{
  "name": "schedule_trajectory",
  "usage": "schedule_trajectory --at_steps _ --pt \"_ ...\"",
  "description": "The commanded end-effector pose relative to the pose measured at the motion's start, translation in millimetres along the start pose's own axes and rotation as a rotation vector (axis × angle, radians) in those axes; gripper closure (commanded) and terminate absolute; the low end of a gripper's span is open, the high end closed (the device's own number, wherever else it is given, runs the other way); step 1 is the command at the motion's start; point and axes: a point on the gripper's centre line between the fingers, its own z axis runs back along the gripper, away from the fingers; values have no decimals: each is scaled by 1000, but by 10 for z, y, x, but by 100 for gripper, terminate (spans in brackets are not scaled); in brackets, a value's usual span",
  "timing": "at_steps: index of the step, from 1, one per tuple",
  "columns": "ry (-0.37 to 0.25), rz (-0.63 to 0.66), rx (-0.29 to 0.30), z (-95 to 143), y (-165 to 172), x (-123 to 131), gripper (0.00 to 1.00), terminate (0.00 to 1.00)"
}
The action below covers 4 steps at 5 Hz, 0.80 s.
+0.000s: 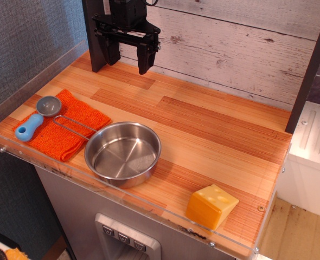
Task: Move the the spoon from edge to corner of the table.
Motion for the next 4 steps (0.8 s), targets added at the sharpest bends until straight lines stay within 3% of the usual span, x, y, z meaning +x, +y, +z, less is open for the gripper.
schedule_trajectory --at_steps 1,4 --pt "0 0 0 0 0 0 0 0" --pt "-74 -36 215 218 522 -666 0 0"
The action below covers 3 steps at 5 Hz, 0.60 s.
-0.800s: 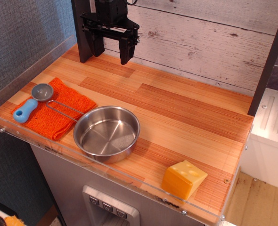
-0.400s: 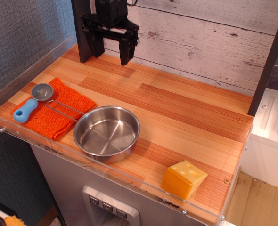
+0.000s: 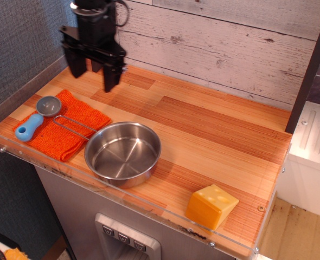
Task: Move the the spoon from edge to corner of the table.
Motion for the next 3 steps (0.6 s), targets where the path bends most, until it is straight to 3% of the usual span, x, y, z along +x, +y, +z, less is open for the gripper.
schedule_trajectory --at_steps 1,3 --pt "-21 86 109 25 340 -295 0 0" --pt "39 218 74 -265 574 -431 0 0"
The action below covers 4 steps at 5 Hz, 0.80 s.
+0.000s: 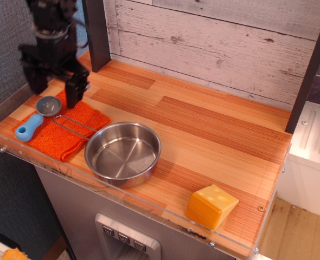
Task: Move the the spoon from edge to corner of the table.
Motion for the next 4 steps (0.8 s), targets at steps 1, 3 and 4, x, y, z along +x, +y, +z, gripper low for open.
schedule_trajectory --at_steps 1,3,4 --pt "1 84 -2 -39 241 -32 0 0" --pt "34 104 -11 -128 327 -74 0 0" --pt "41 108 -17 -181 321 -71 0 0"
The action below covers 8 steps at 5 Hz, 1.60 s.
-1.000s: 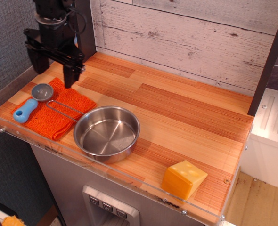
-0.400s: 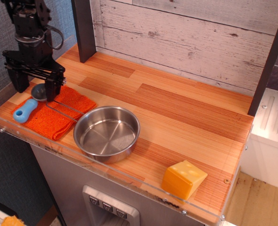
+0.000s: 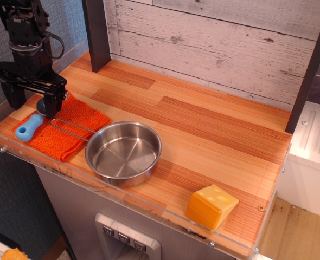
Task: Move the the spoon from edge to corner of the table.
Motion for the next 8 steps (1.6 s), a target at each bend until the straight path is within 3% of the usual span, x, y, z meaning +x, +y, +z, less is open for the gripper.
schedule_trajectory --at_steps 1,2,5,6,8 --pt "-14 26 -2 -7 74 37 0 0" --pt "-6 30 -7 -44 62 36 100 0" --pt "-14 23 4 55 -36 72 100 0" --pt "-4 42 -11 79 -29 64 0 0" --pt "7 49 -12 63 -27 66 0 0"
